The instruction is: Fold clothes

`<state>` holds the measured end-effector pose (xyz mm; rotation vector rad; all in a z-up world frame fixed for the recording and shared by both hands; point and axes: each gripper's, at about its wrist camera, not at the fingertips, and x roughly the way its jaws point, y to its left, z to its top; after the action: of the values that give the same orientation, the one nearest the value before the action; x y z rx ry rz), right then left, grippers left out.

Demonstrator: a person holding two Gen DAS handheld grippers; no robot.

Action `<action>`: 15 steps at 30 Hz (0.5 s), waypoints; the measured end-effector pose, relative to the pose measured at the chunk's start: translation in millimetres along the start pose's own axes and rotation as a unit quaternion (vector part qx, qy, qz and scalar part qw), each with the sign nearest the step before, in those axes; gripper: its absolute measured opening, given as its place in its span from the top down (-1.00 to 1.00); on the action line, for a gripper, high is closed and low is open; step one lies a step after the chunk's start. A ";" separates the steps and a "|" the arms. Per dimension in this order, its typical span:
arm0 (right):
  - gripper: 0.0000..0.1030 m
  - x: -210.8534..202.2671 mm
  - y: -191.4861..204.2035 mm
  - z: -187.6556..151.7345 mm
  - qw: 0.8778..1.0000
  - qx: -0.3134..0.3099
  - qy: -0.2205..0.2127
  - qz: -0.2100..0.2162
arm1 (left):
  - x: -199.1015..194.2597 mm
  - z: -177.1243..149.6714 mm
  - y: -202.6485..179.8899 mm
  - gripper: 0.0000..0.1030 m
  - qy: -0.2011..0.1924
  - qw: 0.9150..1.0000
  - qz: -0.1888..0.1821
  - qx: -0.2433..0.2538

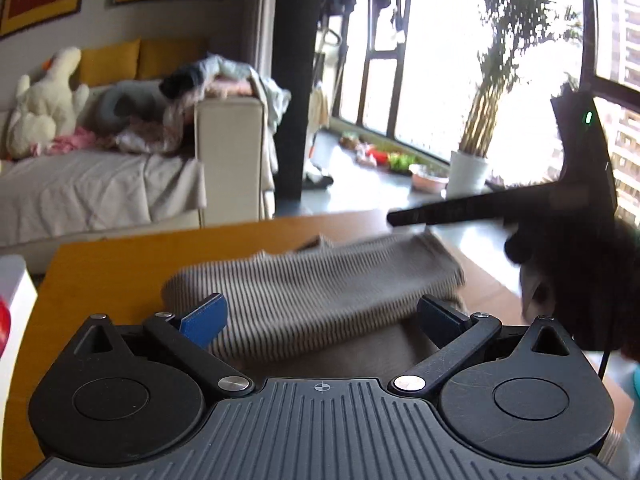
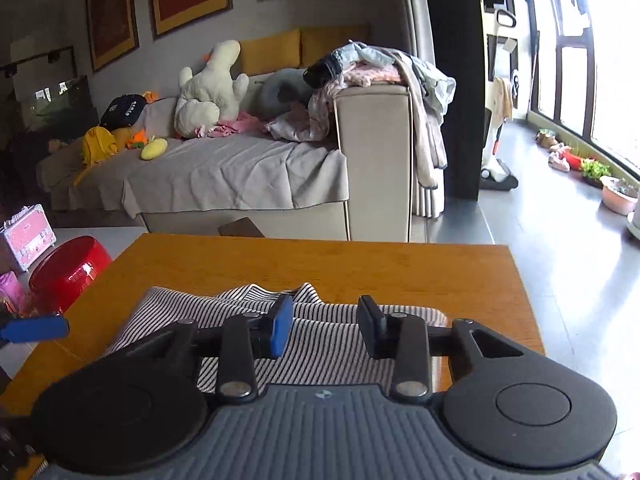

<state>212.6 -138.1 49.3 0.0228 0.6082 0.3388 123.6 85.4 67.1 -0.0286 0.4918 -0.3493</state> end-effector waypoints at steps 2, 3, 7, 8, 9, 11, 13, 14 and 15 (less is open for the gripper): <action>0.30 24.0 -4.5 -5.7 1.000 0.012 0.023 -0.016 | 30.8 7.8 20.3 -1.00 0.019 0.999 0.003 -0.031; 0.30 34.7 -10.4 -13.2 0.998 0.021 0.040 -0.033 | 47.5 5.8 31.1 -1.00 0.041 0.998 0.008 -0.049; 0.29 41.2 -25.7 -35.6 0.998 0.012 0.045 -0.044 | 90.1 -24.2 63.3 -1.00 0.102 0.991 0.037 -0.078; 0.27 39.9 -22.7 -28.6 0.998 0.010 0.047 -0.046 | 91.7 -29.7 67.0 -1.00 0.100 0.991 0.042 -0.077; 0.24 38.6 -19.2 -20.8 0.998 0.010 0.048 -0.048 | 89.3 -30.0 69.5 -1.00 0.099 0.991 0.035 -0.086; 0.19 40.6 -9.6 -3.8 0.999 -0.004 0.032 -0.027 | 86.5 -32.1 71.5 -1.00 0.092 0.991 0.030 -0.095; 0.15 54.2 -0.3 10.4 1.000 -0.015 0.023 -0.014 | 84.7 -33.2 71.6 -1.00 0.089 0.991 0.031 -0.096; 0.15 64.4 4.3 17.2 1.000 -0.018 0.020 -0.008 | 84.1 -33.7 71.6 -1.00 0.089 0.991 0.031 -0.097; 0.15 77.4 6.2 20.2 0.999 -0.014 0.029 -0.004 | 84.5 -33.9 71.1 -1.00 0.089 0.991 0.033 -0.095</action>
<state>281.4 -106.0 23.6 -0.0159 0.6606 0.3420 200.3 125.9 -9.3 -0.1673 0.6996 -0.2399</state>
